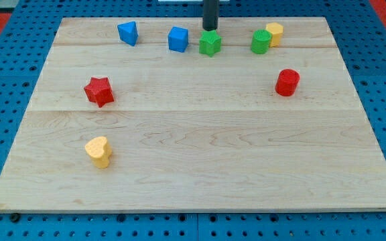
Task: Move the yellow hexagon towards the blue cube
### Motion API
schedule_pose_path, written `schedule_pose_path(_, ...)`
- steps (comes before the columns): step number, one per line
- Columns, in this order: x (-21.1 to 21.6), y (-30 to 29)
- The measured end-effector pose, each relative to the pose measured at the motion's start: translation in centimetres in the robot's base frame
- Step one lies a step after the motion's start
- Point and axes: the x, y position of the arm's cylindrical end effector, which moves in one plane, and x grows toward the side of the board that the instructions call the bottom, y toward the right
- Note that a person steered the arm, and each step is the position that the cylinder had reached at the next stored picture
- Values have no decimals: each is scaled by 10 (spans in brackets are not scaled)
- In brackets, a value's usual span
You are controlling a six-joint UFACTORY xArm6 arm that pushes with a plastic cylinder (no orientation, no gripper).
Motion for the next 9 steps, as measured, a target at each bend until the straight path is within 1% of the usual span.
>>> schedule_pose_path(1,-1,23)
schedule_pose_path(4,6,35)
schedule_pose_path(5,5,54)
schedule_pose_path(7,9,141)
schedule_pose_path(8,23,176)
schedule_pose_path(9,25,176)
